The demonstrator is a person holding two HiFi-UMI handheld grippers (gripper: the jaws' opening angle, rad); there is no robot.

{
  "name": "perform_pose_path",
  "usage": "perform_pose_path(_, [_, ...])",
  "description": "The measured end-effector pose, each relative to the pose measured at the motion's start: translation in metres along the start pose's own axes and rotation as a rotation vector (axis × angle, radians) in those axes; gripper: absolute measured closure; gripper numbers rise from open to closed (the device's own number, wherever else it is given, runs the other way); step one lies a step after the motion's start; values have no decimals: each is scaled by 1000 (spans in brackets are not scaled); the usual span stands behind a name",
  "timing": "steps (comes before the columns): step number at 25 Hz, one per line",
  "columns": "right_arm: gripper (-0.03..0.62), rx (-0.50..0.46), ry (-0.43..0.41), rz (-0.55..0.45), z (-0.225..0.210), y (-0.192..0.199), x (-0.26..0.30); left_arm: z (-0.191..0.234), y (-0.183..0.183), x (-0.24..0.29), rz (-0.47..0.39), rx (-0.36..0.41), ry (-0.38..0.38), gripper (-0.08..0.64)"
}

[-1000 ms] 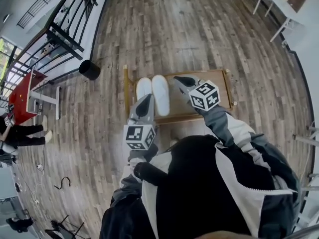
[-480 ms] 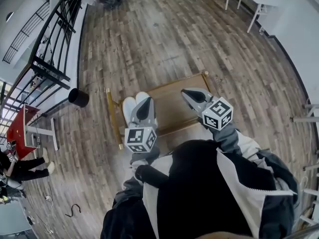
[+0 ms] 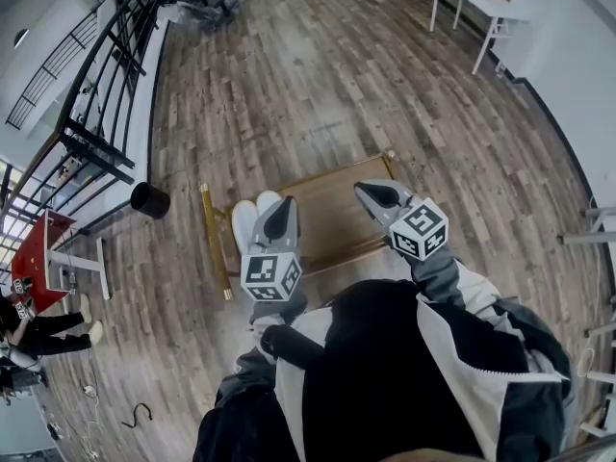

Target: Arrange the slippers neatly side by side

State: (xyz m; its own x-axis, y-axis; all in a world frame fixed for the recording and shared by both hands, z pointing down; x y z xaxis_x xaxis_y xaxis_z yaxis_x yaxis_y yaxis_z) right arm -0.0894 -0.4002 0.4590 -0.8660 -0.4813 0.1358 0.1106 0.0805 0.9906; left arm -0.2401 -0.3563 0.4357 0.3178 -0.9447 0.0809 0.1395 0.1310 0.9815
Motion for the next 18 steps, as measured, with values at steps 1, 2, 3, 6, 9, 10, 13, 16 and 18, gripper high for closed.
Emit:
perform_pose_path(1, [591, 0, -4, 1, 1, -1, -1, -1, 0, 0, 0, 1, 0, 545])
perform_pose_path(2, [591, -3, -7, 3, 1, -1, -1, -3, 0, 0, 1, 1, -1, 545])
perform_pose_path(3, [591, -10, -11, 7, 3, 0, -2, -4, 0, 0, 3, 0, -1, 545])
perform_pose_path(6, [591, -19, -23, 12, 6, 2, -3, -8, 2, 0, 8, 0, -3, 545])
perform_pose_path(9, [592, -11, -29, 9, 6, 5, -4, -10, 2, 0, 9, 6, -2, 545])
perform_pose_path(10, [592, -12, -28, 8, 6, 4, -5, -11, 2, -1, 7, 7, -1, 545])
perform_pose_path(13, [592, -19, -23, 1, 8, 2, -7, -12, 2, -5, 5, 18, -2, 545])
perform_pose_path(16, [591, -31, -19, -1, 9, 1, -9, -15, 1, -7, 5, 29, -4, 545])
perform_pose_path(18, [591, -35, -20, -4, 8, -1, -11, -17, -1, -6, 3, 33, -3, 545])
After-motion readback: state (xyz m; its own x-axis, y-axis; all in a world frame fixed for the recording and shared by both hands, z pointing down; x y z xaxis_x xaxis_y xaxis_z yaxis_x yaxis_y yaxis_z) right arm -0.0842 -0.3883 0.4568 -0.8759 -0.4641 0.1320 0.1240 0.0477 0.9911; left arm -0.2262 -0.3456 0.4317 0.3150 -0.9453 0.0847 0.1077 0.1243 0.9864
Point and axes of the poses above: the fingertips, and each gripper's own axes: x forward along the fingers, z to its left, y out of its underside, the point moved 2 cm from there along -x, backward along the fingers, and after that the axes turned 5 degrees about -x, right-handed, at the moved point
